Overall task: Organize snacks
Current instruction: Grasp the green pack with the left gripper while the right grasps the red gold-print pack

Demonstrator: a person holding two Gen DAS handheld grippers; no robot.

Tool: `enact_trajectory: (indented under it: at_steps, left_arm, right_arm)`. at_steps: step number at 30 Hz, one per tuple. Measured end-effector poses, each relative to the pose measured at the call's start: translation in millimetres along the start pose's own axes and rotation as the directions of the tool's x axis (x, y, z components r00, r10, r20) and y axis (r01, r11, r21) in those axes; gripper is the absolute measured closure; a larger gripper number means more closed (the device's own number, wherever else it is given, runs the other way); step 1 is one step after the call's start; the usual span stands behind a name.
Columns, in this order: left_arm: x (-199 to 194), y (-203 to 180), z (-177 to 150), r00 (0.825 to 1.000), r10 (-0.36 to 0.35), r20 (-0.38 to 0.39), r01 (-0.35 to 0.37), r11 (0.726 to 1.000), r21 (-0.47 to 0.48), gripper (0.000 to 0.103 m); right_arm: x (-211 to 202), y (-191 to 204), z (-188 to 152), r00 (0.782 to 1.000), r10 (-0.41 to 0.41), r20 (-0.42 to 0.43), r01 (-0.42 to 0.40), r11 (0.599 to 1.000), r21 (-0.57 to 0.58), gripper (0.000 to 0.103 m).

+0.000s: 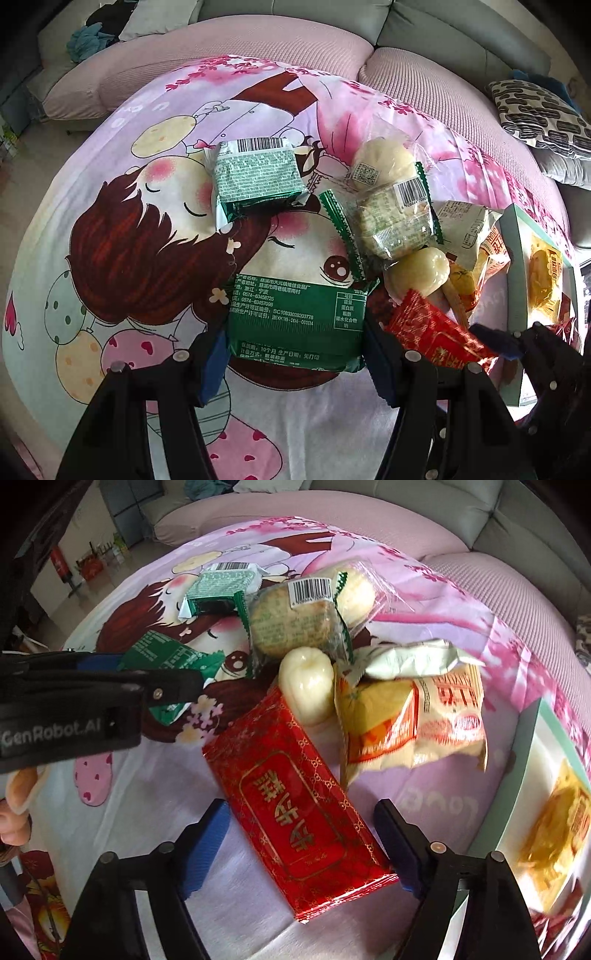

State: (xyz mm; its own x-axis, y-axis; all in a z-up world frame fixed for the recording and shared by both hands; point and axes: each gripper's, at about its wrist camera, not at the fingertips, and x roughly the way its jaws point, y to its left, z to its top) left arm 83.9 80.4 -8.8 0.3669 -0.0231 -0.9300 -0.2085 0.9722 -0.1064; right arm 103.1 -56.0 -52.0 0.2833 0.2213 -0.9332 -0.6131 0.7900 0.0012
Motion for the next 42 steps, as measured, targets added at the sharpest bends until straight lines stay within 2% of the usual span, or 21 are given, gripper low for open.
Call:
enact_trajectory:
  at_steps: [9,11,17,20,22,25,29,33,42]
  left_arm:
    - [2,-3,-5,1.0,0.01,-0.017,-0.009,1.0,0.024,0.036]
    - [2,-3,-6,1.0,0.009,-0.019,-0.009,1.0,0.029,0.036]
    - [3,-3,-5,1.0,0.01,-0.021,-0.009,0.999,0.035,0.036]
    - [5,-4,-6,1.0,0.016,-0.023,-0.015,0.999,0.034,0.036]
    - [6,-4,-6,1.0,0.017,-0.023,-0.017,0.999,0.038,0.036]
    - [8,-7,-6,0.999,0.026,-0.026,-0.025,0.999,0.044,0.036]
    - [11,-11,-6,0.999,0.045,-0.029,-0.043,0.997,0.06,0.036]
    - [14,-15,-6,0.997,0.068,-0.029,-0.066,0.995,0.073,0.036]
    - [11,-24,-8,0.996,0.093,0.002,-0.093,0.992,0.083,0.037]
  right_arm:
    - [-9,15,-32,1.0,-0.011,0.014,0.009,0.993,0.114,0.022]
    - [-10,19,-39,0.999,-0.037,0.018,0.034,0.99,0.134,0.024]
    - [-3,21,-32,0.993,-0.113,0.026,0.103,0.964,0.246,0.024]
    - [-4,19,-29,0.989,-0.14,0.043,0.122,0.95,0.288,0.028]
    - [-6,18,-30,0.985,-0.165,0.057,0.138,0.937,0.32,0.037]
    - [-11,11,-36,0.982,-0.172,0.072,0.136,0.924,0.357,0.046]
    - [-17,1,-46,0.98,-0.18,0.083,0.13,0.898,0.419,0.05]
    - [-23,7,-55,0.977,-0.195,0.084,0.141,0.891,0.431,0.052]
    - [-46,-11,-72,0.984,-0.113,0.139,0.031,0.874,0.486,0.055]
